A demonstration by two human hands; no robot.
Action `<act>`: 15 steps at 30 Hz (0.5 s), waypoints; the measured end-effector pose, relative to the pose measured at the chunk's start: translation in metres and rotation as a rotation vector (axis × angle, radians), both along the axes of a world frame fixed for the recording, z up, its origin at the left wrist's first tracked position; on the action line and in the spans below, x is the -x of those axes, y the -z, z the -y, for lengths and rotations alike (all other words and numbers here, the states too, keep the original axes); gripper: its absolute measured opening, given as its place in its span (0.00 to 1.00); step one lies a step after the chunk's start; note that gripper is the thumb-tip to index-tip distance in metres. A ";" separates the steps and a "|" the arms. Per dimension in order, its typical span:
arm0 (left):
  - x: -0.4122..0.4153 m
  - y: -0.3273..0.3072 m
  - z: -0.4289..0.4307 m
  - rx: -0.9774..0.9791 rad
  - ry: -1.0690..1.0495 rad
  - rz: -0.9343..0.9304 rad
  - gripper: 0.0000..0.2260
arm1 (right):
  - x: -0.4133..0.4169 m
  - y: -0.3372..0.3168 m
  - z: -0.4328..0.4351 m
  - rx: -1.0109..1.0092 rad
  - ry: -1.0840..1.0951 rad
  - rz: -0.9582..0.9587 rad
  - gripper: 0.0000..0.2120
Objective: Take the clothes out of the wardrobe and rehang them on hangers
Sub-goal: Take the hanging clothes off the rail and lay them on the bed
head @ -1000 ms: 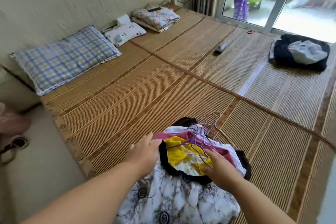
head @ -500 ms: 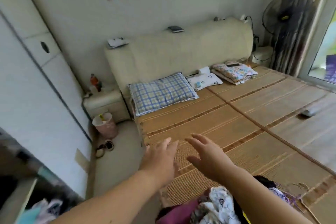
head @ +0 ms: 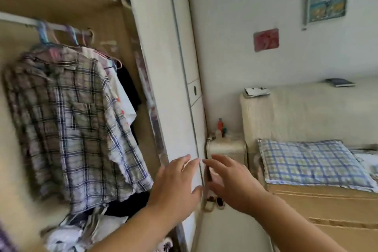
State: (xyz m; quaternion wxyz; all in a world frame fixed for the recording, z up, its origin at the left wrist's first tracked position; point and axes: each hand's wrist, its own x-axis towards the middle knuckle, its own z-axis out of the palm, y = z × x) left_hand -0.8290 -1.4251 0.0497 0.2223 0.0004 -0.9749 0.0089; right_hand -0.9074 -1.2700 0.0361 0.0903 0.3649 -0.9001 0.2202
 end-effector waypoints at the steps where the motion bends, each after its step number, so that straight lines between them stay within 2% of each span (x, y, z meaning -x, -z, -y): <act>1: -0.003 -0.005 0.013 0.001 -0.026 -0.025 0.28 | 0.001 -0.005 0.016 0.002 -0.020 -0.009 0.29; 8: -0.018 -0.056 0.098 0.050 -0.213 -0.218 0.28 | 0.014 -0.066 0.123 0.123 -0.244 -0.141 0.27; 15: 0.001 -0.109 0.146 0.079 -0.431 -0.334 0.27 | 0.067 -0.127 0.211 0.235 -0.447 -0.261 0.28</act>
